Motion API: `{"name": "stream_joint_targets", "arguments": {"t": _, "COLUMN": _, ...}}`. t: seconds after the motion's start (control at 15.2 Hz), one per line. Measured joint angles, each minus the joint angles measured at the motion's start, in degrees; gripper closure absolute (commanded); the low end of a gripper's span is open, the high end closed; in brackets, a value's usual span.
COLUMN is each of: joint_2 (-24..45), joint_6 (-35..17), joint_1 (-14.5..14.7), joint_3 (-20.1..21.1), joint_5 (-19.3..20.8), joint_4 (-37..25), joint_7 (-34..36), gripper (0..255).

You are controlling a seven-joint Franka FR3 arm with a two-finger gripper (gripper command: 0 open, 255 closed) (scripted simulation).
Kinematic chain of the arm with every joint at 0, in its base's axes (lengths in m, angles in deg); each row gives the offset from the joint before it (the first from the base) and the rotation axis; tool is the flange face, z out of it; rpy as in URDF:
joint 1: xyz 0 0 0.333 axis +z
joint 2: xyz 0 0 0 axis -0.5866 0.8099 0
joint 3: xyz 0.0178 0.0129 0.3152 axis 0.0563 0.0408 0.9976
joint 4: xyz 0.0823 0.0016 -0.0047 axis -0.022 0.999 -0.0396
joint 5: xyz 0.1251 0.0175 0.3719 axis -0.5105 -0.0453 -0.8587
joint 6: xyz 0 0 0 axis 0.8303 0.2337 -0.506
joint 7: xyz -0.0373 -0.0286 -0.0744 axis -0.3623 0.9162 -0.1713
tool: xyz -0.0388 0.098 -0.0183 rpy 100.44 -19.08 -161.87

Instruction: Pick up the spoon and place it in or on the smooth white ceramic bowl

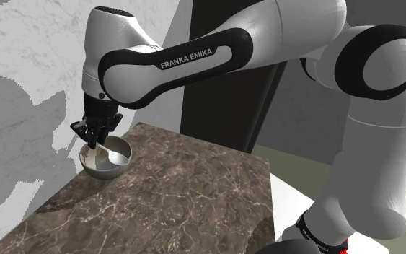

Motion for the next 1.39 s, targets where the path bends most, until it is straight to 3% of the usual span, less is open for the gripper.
{"name": "stream_joint_targets", "arguments": {"t": 0.2, "joint_2": 0.0, "joint_6": -0.08, "joint_1": 0.0, "joint_3": 0.0, "joint_5": 0.01, "joint_4": 0.04, "joint_7": 0.0, "gripper": 255}}
{"name": "stream_joint_targets", "arguments": {"t": 0.26, "joint_2": 0.0, "joint_6": -0.08, "joint_1": -0.01, "joint_3": 0.0, "joint_5": 0.0, "joint_4": 0.05, "joint_7": 0.0, "gripper": 0}}
{"name": "stream_joint_targets", "arguments": {"t": 0.66, "joint_2": 0.12, "joint_6": -0.06, "joint_1": 0.01, "joint_3": -0.01, "joint_5": 0.01, "joint_4": 0.23, "joint_7": 0.03, "gripper": 0}}
{"name": "stream_joint_targets", "arguments": {"t": 0.99, "joint_2": -3.42, "joint_6": 4.78, "joint_1": -0.72, "joint_3": 0.49, "joint_5": -1.47, "joint_4": -1.32, "joint_7": -0.83, "gripper": 0}}
{"name": "stream_joint_targets", "arguments": {"t": 1.39, "joint_2": -3.94, "joint_6": 5.29, "joint_1": -0.89, "joint_3": 0.53, "joint_5": -1.73, "joint_4": -1.27, "joint_7": -1.03, "gripper": 0}}
